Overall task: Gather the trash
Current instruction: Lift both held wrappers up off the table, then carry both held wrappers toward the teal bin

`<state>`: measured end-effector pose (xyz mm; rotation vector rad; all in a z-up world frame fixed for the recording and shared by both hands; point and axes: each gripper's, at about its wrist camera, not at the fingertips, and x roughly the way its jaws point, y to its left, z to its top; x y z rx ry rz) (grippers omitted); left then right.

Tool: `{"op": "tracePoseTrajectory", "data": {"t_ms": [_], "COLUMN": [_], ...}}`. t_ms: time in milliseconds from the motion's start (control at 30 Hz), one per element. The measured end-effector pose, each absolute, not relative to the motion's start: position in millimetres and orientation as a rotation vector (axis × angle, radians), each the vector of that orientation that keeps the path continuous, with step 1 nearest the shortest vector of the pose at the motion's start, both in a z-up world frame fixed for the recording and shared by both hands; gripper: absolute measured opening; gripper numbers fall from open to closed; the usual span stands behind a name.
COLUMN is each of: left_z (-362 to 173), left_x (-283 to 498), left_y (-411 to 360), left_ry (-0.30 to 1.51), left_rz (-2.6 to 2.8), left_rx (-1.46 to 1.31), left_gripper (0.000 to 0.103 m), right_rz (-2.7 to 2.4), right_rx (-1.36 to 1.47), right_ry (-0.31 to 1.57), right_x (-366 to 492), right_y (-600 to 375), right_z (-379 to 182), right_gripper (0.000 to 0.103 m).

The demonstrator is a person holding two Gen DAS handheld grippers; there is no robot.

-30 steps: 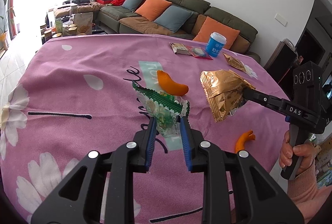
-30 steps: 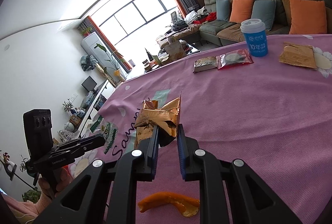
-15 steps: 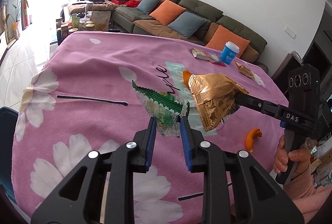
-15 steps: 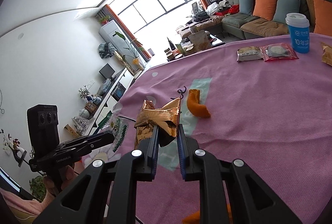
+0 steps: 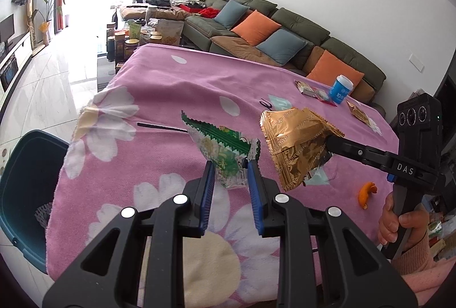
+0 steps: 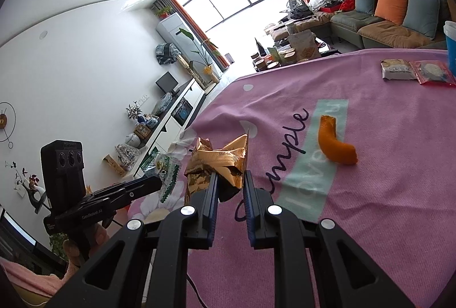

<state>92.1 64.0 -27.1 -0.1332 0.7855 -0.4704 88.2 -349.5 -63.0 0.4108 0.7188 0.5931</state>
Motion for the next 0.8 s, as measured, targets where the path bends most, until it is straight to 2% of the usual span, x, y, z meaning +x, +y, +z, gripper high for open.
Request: {"op": "tracePoseTrajectory", "data": {"t_ms": [800], "left_z": [-21.3], "left_x": [78.0], "left_y": [126.2], "left_ry": [0.755], "left_rz": [-0.336], "left_rx": [-0.19], "left_gripper": [0.024], "right_rz": [0.728], "right_rx": [0.367], "right_ry": [0.754], "right_x": [110.7], "right_y": [-288.0], "right_z": [-55.5], "right_gripper": [0.015]}}
